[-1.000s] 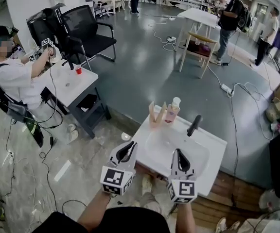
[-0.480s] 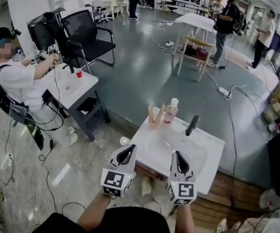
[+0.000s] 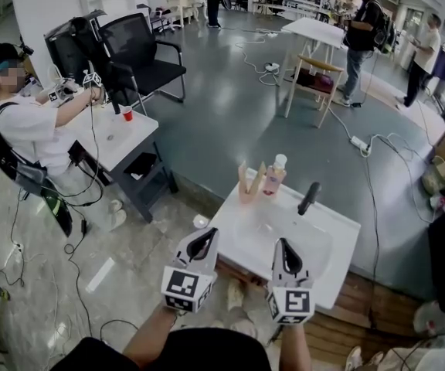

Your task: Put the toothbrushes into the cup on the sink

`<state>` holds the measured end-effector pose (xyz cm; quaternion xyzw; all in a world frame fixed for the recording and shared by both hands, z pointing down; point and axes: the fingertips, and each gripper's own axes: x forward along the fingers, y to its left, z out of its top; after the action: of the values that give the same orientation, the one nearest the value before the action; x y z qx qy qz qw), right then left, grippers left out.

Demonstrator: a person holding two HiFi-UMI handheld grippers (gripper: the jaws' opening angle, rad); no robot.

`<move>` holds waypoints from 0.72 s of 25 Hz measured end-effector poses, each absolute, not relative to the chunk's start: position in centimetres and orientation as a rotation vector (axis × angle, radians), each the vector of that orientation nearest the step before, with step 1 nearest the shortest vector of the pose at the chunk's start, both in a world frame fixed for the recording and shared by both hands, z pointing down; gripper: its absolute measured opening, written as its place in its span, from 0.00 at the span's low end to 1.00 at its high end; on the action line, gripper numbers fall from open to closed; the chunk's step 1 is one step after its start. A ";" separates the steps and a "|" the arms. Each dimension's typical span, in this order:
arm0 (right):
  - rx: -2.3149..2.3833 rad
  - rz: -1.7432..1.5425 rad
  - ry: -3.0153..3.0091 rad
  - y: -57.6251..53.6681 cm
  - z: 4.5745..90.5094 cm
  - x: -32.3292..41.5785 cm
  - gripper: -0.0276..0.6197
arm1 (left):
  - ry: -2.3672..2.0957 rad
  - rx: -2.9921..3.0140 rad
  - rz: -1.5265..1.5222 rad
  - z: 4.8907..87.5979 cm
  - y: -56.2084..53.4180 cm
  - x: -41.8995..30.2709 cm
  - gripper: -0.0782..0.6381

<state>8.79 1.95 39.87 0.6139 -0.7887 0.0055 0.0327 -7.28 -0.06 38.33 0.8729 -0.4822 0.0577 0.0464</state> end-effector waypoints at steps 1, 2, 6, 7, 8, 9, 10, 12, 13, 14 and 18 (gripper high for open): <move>1.890 0.020 -2.427 1.9 39.9 8.8 0.04 | -1.472 2.663 0.177 38.4 -0.1 -7.3 0.11; 1.892 0.023 -2.424 1.8 39.8 8.8 0.04 | -1.473 2.662 0.178 38.4 -0.2 -7.3 0.11; 1.892 0.028 -2.420 1.7 40.1 8.7 0.04 | -1.471 2.662 0.180 38.6 -0.3 -7.5 0.11; 1.893 0.031 -2.416 1.7 40.2 8.7 0.04 | -1.472 2.662 0.180 38.7 -0.3 -7.5 0.11; 1.896 0.033 -2.411 1.7 40.3 8.8 0.04 | -1.472 2.662 0.180 38.8 -0.3 -7.5 0.11; 1.896 0.031 -2.409 1.7 40.2 8.8 0.04 | -1.473 2.661 0.179 38.9 -0.3 -7.4 0.11; 1.895 0.030 -2.409 1.7 40.3 8.9 0.04 | -1.473 2.661 0.178 38.9 -0.3 -7.4 0.11; 1.891 0.031 -2.413 1.6 40.5 8.9 0.04 | -1.473 2.659 0.178 38.9 -0.3 -7.4 0.11; 1.889 0.030 -2.419 1.6 40.5 8.9 0.04 | -1.474 2.659 0.179 38.9 -0.3 -7.4 0.11; 1.886 0.028 -2.424 1.6 40.4 8.9 0.04 | -1.475 2.660 0.180 38.9 -0.4 -7.3 0.11; 1.882 0.022 -2.431 1.4 40.1 9.0 0.04 | -1.477 2.662 0.183 38.7 -0.4 -7.1 0.11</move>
<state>8.97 1.45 40.07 0.6118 -0.7903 0.0071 0.0332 -7.14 -0.41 38.72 0.8719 -0.4839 0.0599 0.0459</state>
